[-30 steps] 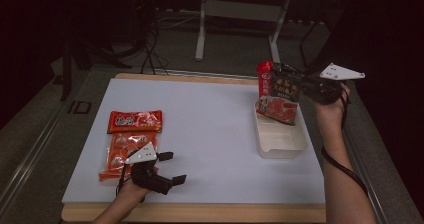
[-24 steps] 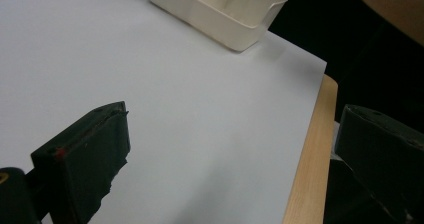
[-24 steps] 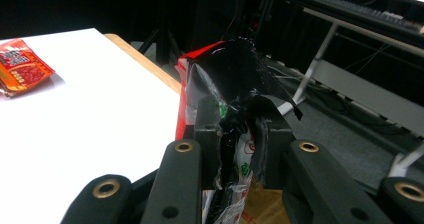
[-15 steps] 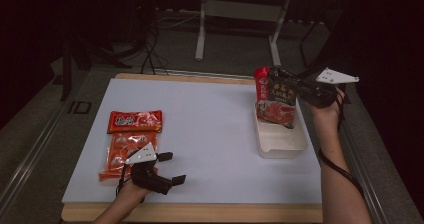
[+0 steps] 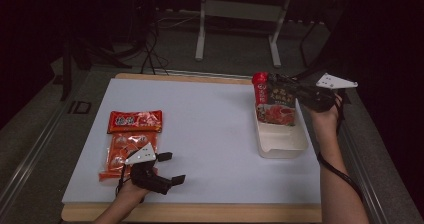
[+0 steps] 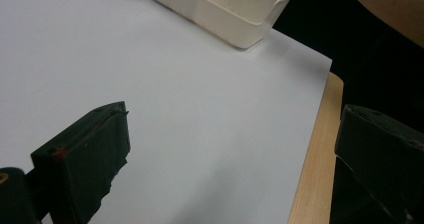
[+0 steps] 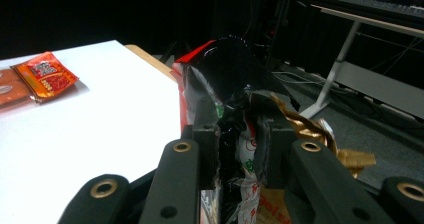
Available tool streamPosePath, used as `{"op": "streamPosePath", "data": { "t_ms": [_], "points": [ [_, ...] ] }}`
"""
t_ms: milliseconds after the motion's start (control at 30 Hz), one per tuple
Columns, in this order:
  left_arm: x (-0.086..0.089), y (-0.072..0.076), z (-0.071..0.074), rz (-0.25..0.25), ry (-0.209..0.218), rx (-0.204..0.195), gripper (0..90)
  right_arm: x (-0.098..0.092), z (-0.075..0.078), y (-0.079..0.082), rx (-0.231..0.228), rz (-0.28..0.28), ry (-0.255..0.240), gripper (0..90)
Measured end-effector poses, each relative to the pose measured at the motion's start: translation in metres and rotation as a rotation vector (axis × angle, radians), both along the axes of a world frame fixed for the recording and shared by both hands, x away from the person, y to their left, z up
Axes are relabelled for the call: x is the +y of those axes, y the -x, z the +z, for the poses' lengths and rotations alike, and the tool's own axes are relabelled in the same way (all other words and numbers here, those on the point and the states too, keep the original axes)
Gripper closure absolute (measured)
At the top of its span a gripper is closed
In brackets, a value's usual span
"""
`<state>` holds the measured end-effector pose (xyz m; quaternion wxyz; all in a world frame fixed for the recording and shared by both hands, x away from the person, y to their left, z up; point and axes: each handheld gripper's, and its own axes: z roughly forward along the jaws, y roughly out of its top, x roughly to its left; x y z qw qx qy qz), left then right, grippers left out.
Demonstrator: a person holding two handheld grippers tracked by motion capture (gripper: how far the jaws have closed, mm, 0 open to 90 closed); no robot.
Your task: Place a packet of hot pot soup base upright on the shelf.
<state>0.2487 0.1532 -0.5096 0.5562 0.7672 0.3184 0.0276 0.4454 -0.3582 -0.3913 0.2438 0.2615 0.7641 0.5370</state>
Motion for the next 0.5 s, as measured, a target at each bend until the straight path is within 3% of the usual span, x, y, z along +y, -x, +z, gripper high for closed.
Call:
{"op": "streamPosePath", "data": {
  "t_ms": [100, 200, 367, 433, 500],
  "points": [
    [0.0, 0.0, 0.0, 0.0, 0.001, 0.003, 1.7, -0.003, -0.003, 0.001, 0.002, -0.008, -0.015, 74.6],
    [0.0, 0.0, 0.0, -0.001, 0.003, 0.002, 1.7, -0.003, -0.01, 0.001, 0.025, -0.02, 0.023, 74.0],
    [0.0, 0.0, -0.001, -0.003, -0.003, 0.006, 1.7, -0.016, -0.023, 0.005, 0.051, -0.042, -0.067, 72.0],
    [-0.001, 0.0, -0.001, -0.005, -0.007, 0.006, 1.7, -0.02, -0.024, 0.007, 0.08, -0.065, -0.088, 69.6],
    [-0.002, 0.0, -0.001, -0.007, -0.01, 0.001, 1.7, -0.021, -0.023, 0.009, 0.088, -0.083, -0.073, 65.9]
  ]
}}
